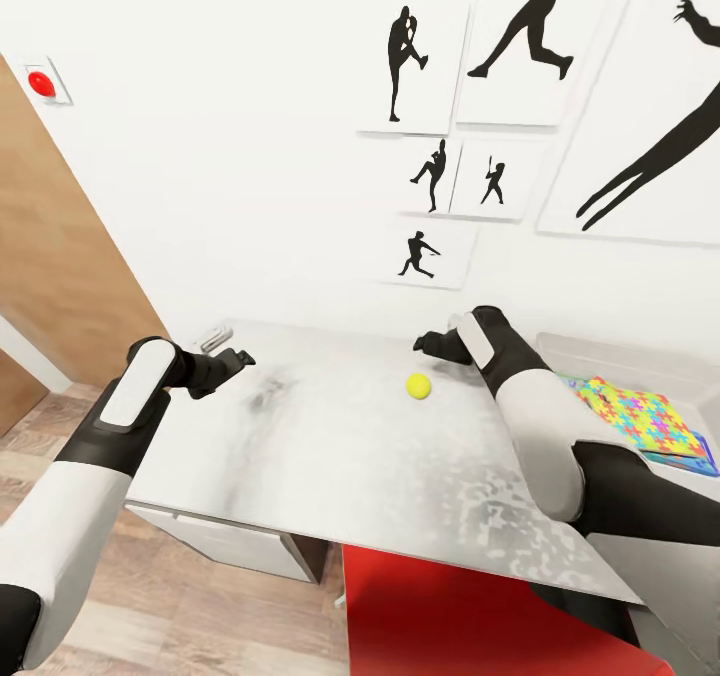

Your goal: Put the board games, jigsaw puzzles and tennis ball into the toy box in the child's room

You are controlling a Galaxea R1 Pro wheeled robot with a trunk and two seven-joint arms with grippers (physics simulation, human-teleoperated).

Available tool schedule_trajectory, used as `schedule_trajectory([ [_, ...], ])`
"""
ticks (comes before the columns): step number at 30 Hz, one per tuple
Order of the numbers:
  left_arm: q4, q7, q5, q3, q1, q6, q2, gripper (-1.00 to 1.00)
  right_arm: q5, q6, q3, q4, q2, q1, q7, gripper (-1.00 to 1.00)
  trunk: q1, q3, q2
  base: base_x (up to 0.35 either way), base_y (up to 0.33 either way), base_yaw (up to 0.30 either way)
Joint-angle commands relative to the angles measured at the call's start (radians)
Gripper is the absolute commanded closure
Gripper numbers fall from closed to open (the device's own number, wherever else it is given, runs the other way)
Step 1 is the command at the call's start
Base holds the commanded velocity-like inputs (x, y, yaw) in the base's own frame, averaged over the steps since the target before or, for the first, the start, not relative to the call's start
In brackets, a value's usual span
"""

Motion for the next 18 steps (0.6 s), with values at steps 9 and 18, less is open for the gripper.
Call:
schedule_trajectory([
  [9,-0.001,0.010,0.010,-0.004,-0.001,-0.001,0.001,-1.00,-0.004,0.001,-0.004,0.001,0.012,-0.023,-0.060,-1.00,0.001,-0.002,-0.002,0.000,0.000,0.000],
  [18,-0.001,0.010,0.010,-0.005,-0.001,-0.001,0.001,-1.00,0.013,-0.002,-0.001,-0.001,0.016,-0.023,-0.070,-1.00,0.001,-0.002,-0.002,0.000,0.000,0.000],
])
